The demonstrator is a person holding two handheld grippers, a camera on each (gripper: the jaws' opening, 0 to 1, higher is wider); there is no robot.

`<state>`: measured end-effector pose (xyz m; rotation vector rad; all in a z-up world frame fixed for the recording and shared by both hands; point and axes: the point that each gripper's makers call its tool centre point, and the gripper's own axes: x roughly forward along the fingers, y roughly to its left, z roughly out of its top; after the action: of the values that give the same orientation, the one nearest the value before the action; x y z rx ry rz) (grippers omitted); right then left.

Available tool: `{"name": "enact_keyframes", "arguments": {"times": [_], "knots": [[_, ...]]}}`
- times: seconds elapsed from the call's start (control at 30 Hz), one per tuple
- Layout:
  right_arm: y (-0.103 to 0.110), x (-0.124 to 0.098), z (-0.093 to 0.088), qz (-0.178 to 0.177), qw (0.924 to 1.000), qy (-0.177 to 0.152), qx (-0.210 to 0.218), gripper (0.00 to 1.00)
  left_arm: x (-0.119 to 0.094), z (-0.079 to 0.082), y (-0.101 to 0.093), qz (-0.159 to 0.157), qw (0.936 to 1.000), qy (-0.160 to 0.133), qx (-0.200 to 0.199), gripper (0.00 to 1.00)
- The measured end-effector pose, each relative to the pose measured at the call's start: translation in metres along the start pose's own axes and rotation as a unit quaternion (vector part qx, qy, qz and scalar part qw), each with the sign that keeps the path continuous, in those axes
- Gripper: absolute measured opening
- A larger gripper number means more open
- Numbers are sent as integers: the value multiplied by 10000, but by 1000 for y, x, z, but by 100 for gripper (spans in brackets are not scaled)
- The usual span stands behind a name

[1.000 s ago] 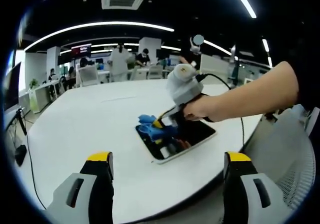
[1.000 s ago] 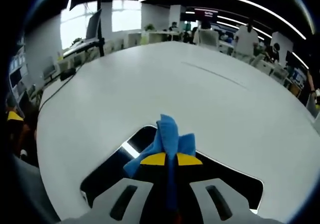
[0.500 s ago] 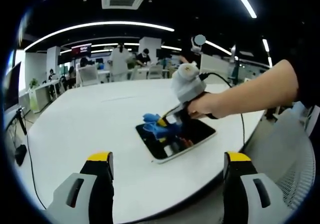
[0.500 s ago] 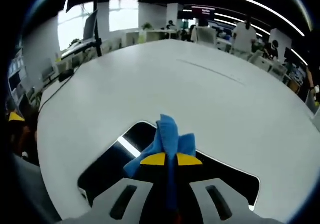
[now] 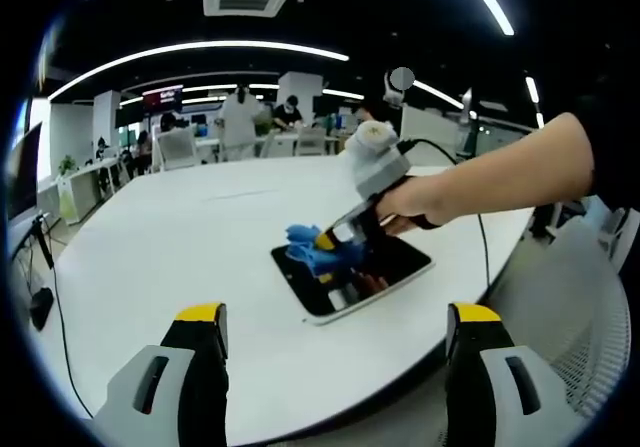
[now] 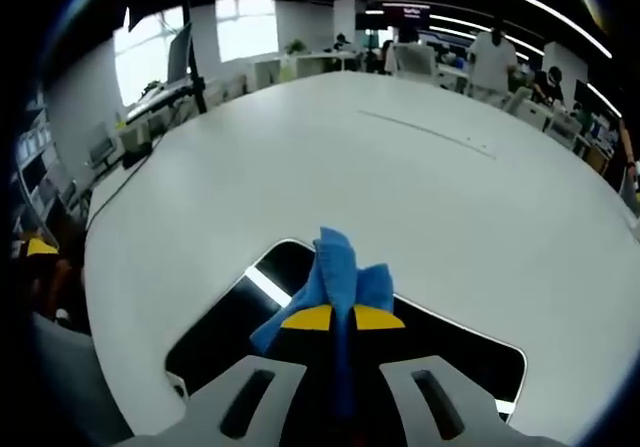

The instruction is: Wipe the mirror surface with the cleaning cloth until all visible marks leave the cleaned area.

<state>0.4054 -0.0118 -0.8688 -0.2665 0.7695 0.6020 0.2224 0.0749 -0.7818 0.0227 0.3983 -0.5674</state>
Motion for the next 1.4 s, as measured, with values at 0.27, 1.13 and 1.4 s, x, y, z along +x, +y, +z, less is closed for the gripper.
{"name": "enact_keyframes", "arguments": {"times": [0.27,1.13,1.4], "knots": [[6,-5,-5,122,9999,81,-81,0,0,1,0,9,10000,-34,1,90],[32,-32,-34,313,9989,31,-359,0,-1,2,1,32,10000,-76,-6,89],[44,-45,-47,409,9983,17,-408,0,-1,2,2,48,9999,-96,-5,89]]}}
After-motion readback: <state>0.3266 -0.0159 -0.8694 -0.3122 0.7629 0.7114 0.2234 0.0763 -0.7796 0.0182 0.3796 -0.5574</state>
